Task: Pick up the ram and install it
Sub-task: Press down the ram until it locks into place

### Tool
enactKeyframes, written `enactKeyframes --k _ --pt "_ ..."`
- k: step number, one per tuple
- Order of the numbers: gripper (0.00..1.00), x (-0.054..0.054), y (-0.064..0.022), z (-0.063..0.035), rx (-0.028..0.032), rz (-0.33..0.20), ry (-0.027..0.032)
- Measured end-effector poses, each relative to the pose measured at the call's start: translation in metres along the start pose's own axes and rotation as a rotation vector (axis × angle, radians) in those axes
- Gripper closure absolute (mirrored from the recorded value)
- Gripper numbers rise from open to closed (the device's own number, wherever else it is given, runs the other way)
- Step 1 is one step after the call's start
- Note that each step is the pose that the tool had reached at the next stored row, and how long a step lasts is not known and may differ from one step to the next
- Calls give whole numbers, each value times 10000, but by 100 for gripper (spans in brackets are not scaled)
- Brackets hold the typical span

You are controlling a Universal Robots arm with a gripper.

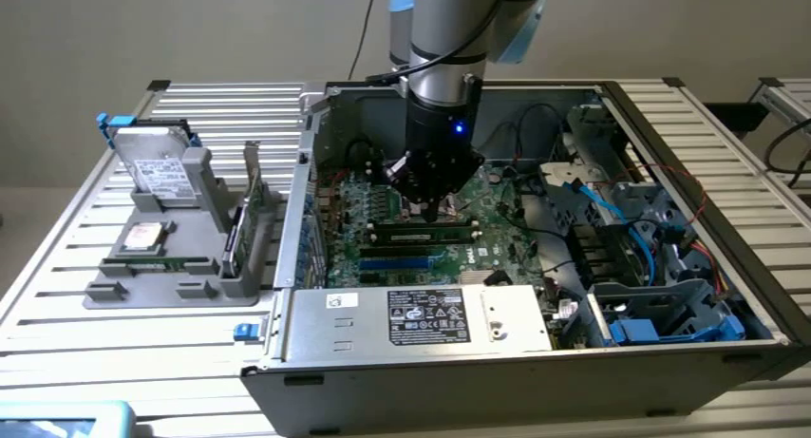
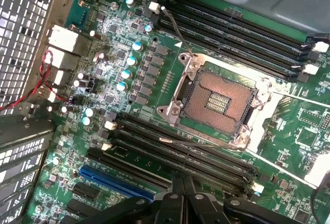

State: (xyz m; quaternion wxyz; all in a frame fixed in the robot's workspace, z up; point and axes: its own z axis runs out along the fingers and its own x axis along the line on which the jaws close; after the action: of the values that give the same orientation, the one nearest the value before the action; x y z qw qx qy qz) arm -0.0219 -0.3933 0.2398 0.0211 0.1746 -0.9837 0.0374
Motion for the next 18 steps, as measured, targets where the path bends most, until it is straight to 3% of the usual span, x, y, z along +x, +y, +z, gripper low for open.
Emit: enactKeyframes --k 10,18 --pt "89 0 1 1 -18 1120 -44" --pt "89 0 0 0 -8 1726 -75"
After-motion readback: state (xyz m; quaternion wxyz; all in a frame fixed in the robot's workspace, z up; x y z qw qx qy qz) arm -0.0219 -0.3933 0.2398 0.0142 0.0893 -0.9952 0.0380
